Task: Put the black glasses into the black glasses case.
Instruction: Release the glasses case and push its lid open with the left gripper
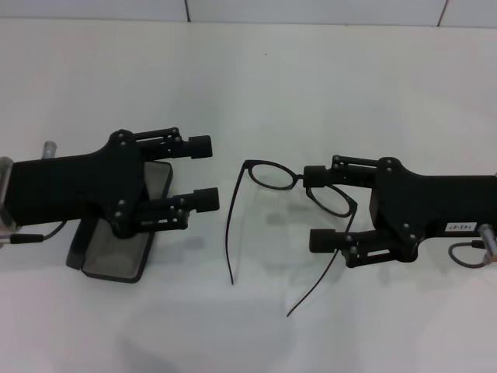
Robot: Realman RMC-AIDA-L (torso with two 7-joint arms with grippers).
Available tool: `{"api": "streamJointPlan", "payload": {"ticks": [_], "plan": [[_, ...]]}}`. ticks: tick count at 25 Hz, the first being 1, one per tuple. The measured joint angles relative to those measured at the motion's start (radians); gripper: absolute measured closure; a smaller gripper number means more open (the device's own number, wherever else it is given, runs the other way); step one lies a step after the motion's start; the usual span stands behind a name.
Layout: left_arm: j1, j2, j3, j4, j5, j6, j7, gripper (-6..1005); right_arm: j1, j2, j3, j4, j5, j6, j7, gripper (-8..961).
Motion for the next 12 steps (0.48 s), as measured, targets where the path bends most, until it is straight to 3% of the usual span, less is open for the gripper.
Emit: {"api": "streamJointPlan", "payload": {"ticks": [12], "plan": [[0.006,-0.007,-0.004,0.0,0.0,0.0,0.0,300,-0.013,0.007,0.02,-0.002,-0.001,0.006,-0.003,101]]}}
